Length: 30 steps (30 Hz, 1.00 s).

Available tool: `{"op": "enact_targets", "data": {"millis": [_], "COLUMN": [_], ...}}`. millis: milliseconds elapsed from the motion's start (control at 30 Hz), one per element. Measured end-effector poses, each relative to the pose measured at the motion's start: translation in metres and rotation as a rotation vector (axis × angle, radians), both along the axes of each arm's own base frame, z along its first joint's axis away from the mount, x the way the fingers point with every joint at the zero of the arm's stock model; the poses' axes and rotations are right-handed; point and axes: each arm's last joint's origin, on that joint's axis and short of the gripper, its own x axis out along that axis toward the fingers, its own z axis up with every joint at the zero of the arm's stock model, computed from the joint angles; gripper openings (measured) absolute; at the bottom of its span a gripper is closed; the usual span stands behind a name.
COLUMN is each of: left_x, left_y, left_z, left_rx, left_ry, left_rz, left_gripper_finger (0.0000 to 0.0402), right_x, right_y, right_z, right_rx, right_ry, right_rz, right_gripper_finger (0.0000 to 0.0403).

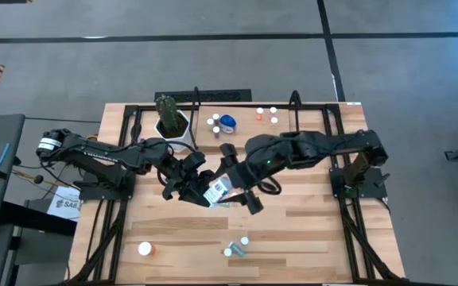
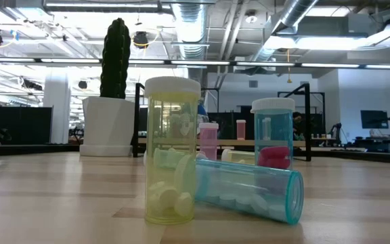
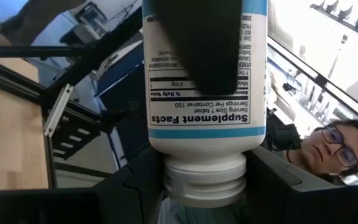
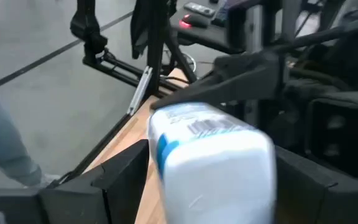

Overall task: Pick and place medicine bottles onto shelf by color
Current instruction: Put the white pill bottle on the shelf

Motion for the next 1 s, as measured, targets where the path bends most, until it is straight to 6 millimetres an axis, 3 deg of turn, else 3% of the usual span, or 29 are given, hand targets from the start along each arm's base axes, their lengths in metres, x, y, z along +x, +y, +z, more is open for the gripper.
{"op": "enact_targets", "data": {"millis": [167, 300, 600, 1000], "left_x": [0.0, 0.0, 0.0, 0.0], "left_y": [0.0, -0.001, 0.0, 0.002], "left_z": [0.0, 0.0, 0.0, 0.002], "left_rx": [0.003, 0.004, -0.003, -0.012], "left_ry": [0.003, 0.004, 0.006, -0.009], "left_rz": [-0.021, -0.024, -0.023, 0.028], "left_gripper_finger": [0.0156, 0.0156, 0.0156, 0.0157], "right_x": [-0.002, -0.01, -0.015, -0.022], "right_y": [0.0, -0.001, 0.005, 0.003], "right_z": [0.002, 0.01, 0.013, 0.018], "right_rx": [0.016, 0.052, 0.083, 0.154], "right_ry": [-0.005, -0.011, -0.005, 0.025], "right_rz": [0.014, 0.005, 0.013, -0.006], "right_gripper_finger": [0.0299, 0.0274, 0.0152, 0.0168]}}
